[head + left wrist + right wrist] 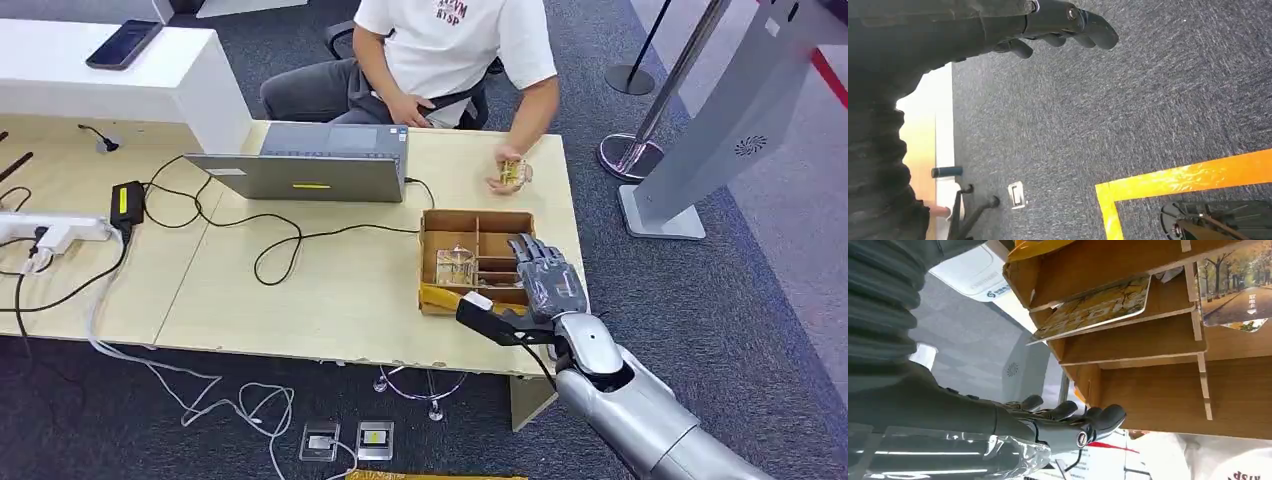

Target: Pass the card to the sensor for recognition and then transmit it.

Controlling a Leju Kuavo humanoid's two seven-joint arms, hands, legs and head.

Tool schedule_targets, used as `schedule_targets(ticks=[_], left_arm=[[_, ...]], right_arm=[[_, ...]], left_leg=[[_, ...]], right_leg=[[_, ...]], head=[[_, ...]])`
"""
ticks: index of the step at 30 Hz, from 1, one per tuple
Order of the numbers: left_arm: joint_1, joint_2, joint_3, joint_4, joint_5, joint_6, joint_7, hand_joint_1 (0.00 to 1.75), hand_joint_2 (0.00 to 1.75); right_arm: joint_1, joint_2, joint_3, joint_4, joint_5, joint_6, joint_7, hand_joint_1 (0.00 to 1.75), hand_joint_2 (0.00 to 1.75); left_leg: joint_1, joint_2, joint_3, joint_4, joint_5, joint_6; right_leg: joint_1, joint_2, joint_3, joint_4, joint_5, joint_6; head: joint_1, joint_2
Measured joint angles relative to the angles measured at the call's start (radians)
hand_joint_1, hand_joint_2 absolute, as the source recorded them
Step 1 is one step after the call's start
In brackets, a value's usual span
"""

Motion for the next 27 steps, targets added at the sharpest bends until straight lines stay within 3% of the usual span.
schedule_targets(ticks=[3,4,5,6,27], left_arm=[[0.000,0.000,0.000,0.000,0.000,0.000,0.000,0.00,1.75],[0.000,0.000,0.000,0.000,0.000,0.000,0.000,0.00,1.75],[0.000,0.000,0.000,0.000,0.000,0.000,0.000,0.00,1.75],[0.000,0.000,0.000,0.000,0.000,0.000,0.000,0.00,1.75],[0.000,0.000,0.000,-0.001,0.013,0.008,0.000,0.00,1.75]], right_arm=[[0.000,0.000,0.000,0.000,-0.001,0.000,0.003,0.00,1.75],[0.000,0.000,0.000,0.000,-0.001,0.000,0.005,0.09,1.75],[0.000,-0.001,0.000,0.000,-0.001,0.000,0.007,1.62,1.75],[0.000,-0.001,0.000,0.000,-0.001,0.000,0.007,1.75,1.75],[-0.012,0.003,0.003,0.003,-0.008,-0.005,-0.014,1.75,1.75]], left_leg=[[0.000,0.000,0.000,0.000,0.000,0.000],[0.000,0.000,0.000,0.000,0.000,0.000],[0.000,0.000,0.000,0.000,0.000,0.000],[0.000,0.000,0.000,0.000,0.000,0.000],[0.000,0.000,0.000,0.000,0.000,0.000]], right_leg=[[0.000,0.000,0.000,0.000,0.000,0.000],[0.000,0.000,0.000,0.000,0.000,0.000],[0.000,0.000,0.000,0.000,0.000,0.000],[0.000,0.000,0.000,0.000,0.000,0.000],[0.000,0.000,0.000,0.000,0.000,0.000]], head=[[0.000,0.000],[0.000,0.000],[0.000,0.000],[0.000,0.000],[0.000,0.000]])
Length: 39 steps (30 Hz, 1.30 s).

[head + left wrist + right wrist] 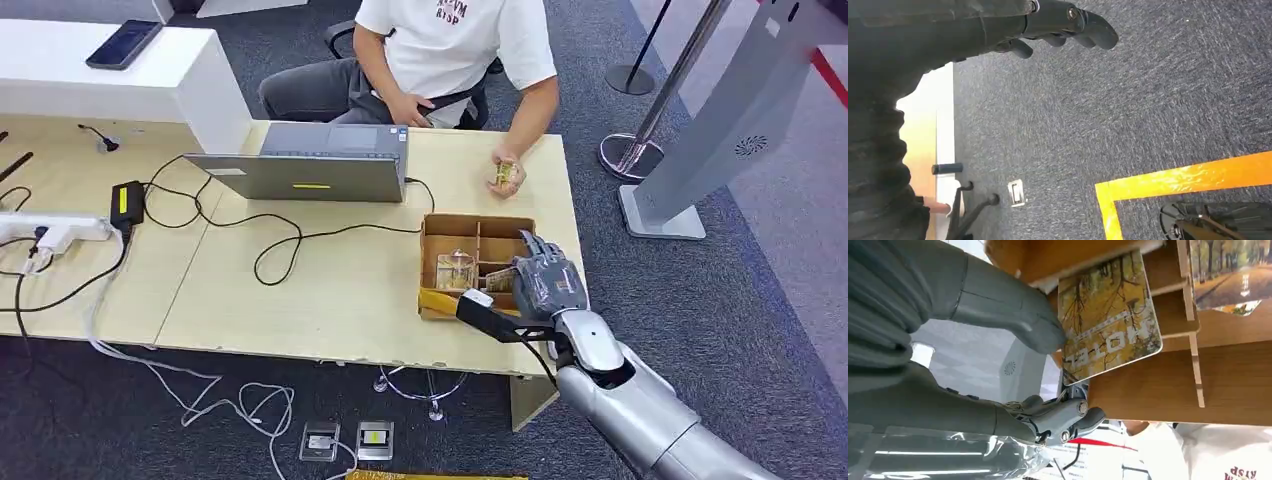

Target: Pass the card to the sensor for recognition and then transmit it.

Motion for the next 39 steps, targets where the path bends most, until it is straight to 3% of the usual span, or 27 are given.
schedule_targets(ticks=[24,33,38,39], left_arm=[[0.000,0.000,-0.001,0.000,0.010,0.000,-0.009,0.00,1.75],[0.000,0.000,-0.003,0.000,0.008,0.010,-0.014,0.00,1.75],[0.000,0.000,-0.017,0.000,0.006,0.014,-0.016,0.00,1.75],[0.000,0.000,-0.018,0.000,0.006,0.014,-0.016,0.00,1.75]], right_arm=[[-0.033,0.025,0.023,0.036,-0.005,-0.039,-0.019,1.75,1.75],[-0.083,0.016,0.000,0.032,-0.002,-0.117,0.037,1.75,1.75],[-0.115,-0.001,-0.027,0.010,0.001,-0.123,0.054,1.75,1.75],[-0.118,-0.003,-0.031,0.008,0.001,-0.123,0.055,1.20,1.75]], left_leg=[[0.000,0.000,0.000,0.000,0.000,0.000],[0.000,0.000,0.001,0.000,0.001,-0.001],[0.000,0.000,0.001,0.000,0.001,-0.001],[0.000,0.000,0.001,0.000,0.001,-0.001]], right_leg=[[0.000,0.000,0.000,0.000,0.000,0.000],[0.000,0.000,0.000,0.000,0.001,0.000],[0.000,0.000,0.000,0.000,0.001,0.000],[0.000,0.001,0.000,0.000,0.001,0.000]], head=[[0.000,0.000],[0.000,0.000],[0.000,0.000],[0.000,0.000]])
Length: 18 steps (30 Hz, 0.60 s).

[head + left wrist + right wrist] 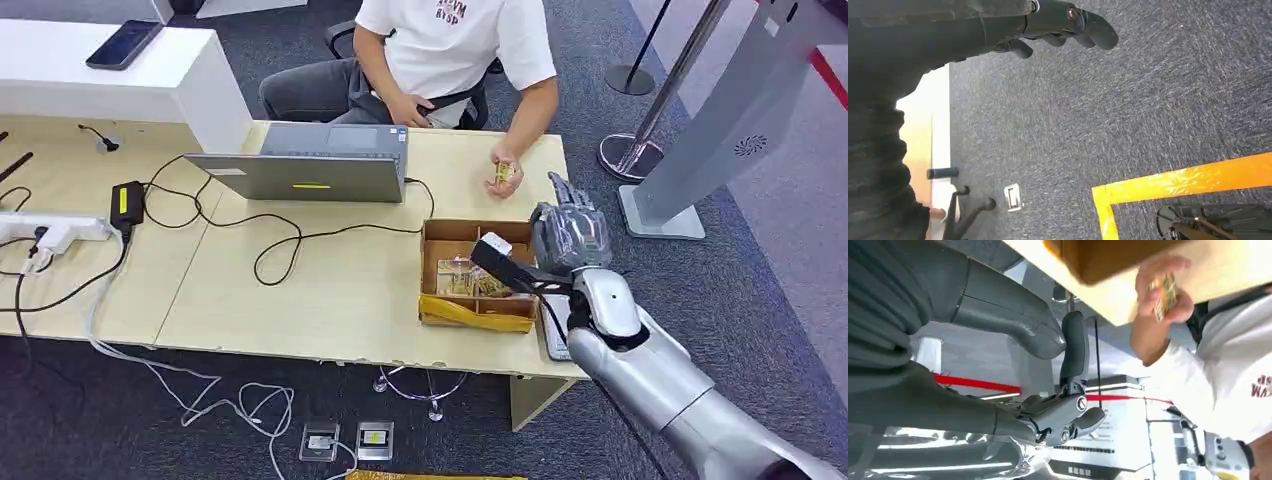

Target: Pass the card to the sensor for recognition and then transmit it.

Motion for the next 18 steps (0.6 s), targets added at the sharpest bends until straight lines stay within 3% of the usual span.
schedule_targets(ticks=[1,9,13,18], left_arm=[[0.000,0.000,0.000,0.000,0.000,0.000,0.000,0.00,1.75],[0.000,0.000,-0.006,0.000,-0.003,-0.003,-0.001,0.00,1.75],[0.000,0.000,-0.006,0.000,-0.002,-0.005,-0.001,0.00,1.75],[0.000,0.000,-0.006,0.000,-0.003,-0.007,-0.001,0.00,1.75]], right_arm=[[-0.002,-0.003,-0.003,-0.004,0.000,0.000,0.000,0.00,1.75],[0.002,-0.014,-0.022,-0.016,-0.041,0.007,-0.025,0.00,1.75],[0.022,-0.031,-0.030,-0.039,-0.129,0.065,-0.097,0.00,1.75],[0.036,-0.055,-0.038,-0.072,-0.139,0.119,-0.109,0.00,1.75]], left_leg=[[0.000,0.000,0.000,0.000,0.000,0.000],[0.000,0.000,0.000,0.000,0.000,0.000],[0.000,0.000,0.000,0.000,0.000,0.000],[0.000,0.000,0.000,0.000,0.000,0.000]], right_leg=[[0.000,0.000,0.000,0.000,0.000,0.000],[0.000,0.000,0.000,0.000,0.000,0.000],[0.000,0.000,0.000,0.000,0.000,0.000],[0.000,0.000,0.000,0.000,0.000,0.000]], head=[[0.000,0.000],[0.000,0.000],[0.000,0.000],[0.000,0.000]])
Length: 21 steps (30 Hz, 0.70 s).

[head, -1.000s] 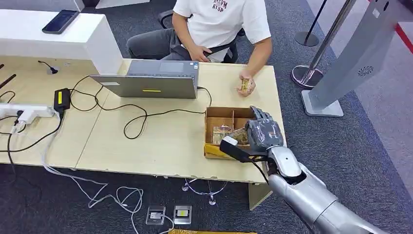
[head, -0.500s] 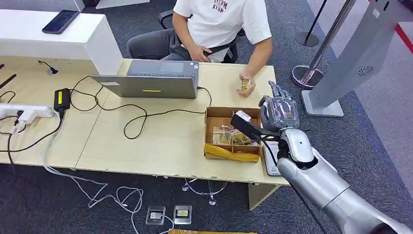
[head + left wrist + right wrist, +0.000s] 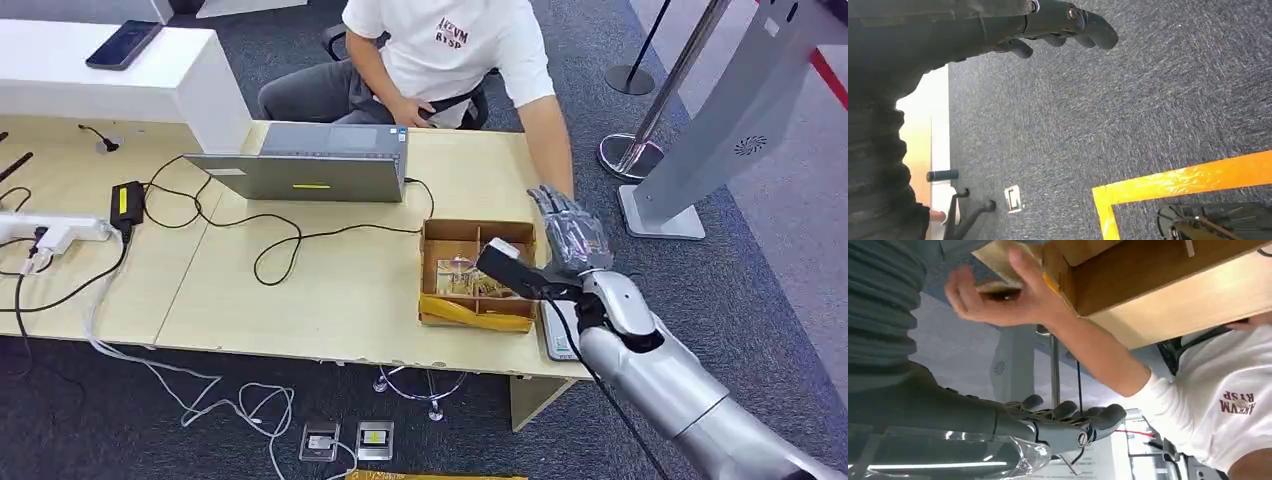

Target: Pass the card to the sensor for recognition and then transmit it.

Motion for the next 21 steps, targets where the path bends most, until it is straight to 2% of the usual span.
schedule_targets(ticks=[5,14,21], left_arm=[[0.000,0.000,0.000,0.000,-0.001,-0.005,0.000,0.00,1.75],[-0.001,0.000,-0.004,0.000,-0.008,-0.011,0.000,0.00,1.75],[-0.002,0.000,-0.020,0.000,-0.015,-0.015,0.003,0.00,1.75]], right_arm=[[0.006,-0.010,0.000,-0.014,0.013,0.045,0.004,0.00,1.75],[0.016,-0.014,0.029,-0.015,0.011,0.181,0.008,0.00,1.75],[0.021,0.002,0.066,-0.011,0.017,0.254,0.002,0.00,1.75]], left_leg=[[0.000,0.000,0.000,0.000,0.000,0.000],[0.000,0.000,0.000,0.000,0.000,0.000],[0.000,0.000,-0.001,0.000,0.000,0.000]], right_leg=[[0.000,0.000,0.000,0.000,0.000,0.000],[0.000,0.000,0.000,0.000,0.000,0.000],[0.000,0.000,0.000,0.000,0.000,0.000]], head=[[0.000,0.000],[0.000,0.000],[0.000,0.000]])
